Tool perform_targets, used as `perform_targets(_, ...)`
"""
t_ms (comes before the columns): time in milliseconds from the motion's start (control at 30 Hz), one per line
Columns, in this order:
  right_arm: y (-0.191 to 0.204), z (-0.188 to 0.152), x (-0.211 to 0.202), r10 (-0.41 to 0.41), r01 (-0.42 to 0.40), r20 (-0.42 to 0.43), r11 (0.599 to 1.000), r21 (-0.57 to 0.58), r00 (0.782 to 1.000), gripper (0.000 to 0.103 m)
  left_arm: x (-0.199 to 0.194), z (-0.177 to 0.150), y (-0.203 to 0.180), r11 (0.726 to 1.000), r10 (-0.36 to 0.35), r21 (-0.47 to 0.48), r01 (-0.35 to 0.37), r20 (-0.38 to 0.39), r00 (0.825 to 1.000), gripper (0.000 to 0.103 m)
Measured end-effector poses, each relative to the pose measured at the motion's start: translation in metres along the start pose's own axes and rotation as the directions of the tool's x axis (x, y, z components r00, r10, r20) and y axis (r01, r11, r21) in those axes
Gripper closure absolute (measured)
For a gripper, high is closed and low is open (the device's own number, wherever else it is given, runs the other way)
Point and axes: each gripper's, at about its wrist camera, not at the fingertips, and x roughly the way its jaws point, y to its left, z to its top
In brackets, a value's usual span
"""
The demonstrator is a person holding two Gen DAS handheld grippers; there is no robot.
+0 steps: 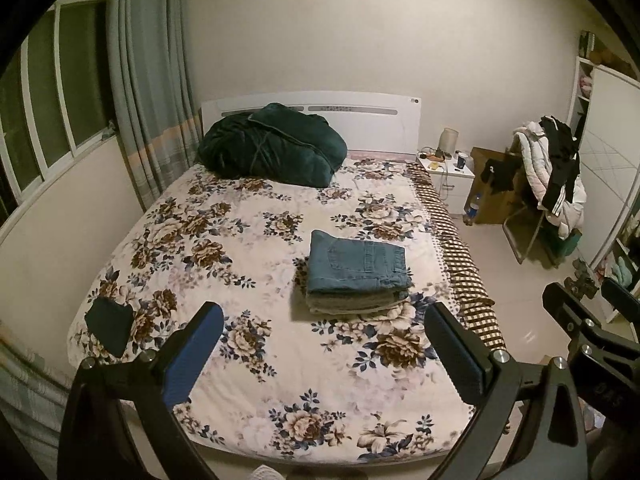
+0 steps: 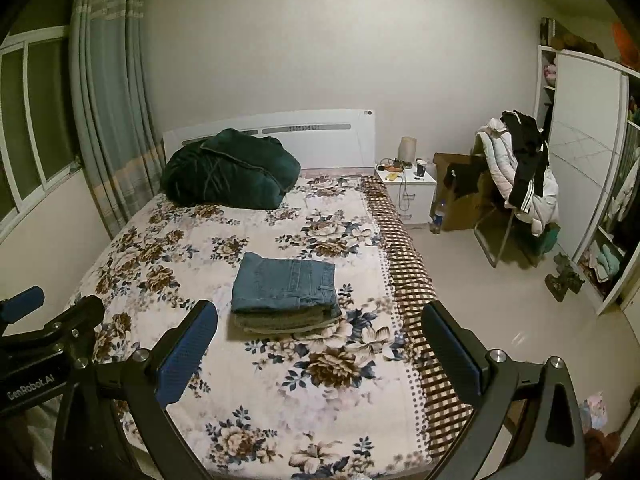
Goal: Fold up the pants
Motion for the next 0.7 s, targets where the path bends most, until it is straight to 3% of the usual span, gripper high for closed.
perform_targets(700,-0.0047,0.0072,0.0085,0.03,-0.03,-0.002,0.999,-0.021,1.0,0.0,-0.0092,-0.0025,-0.0036,1.0,0.017,-0.021,-0.017,-0.005,1.0,0.0)
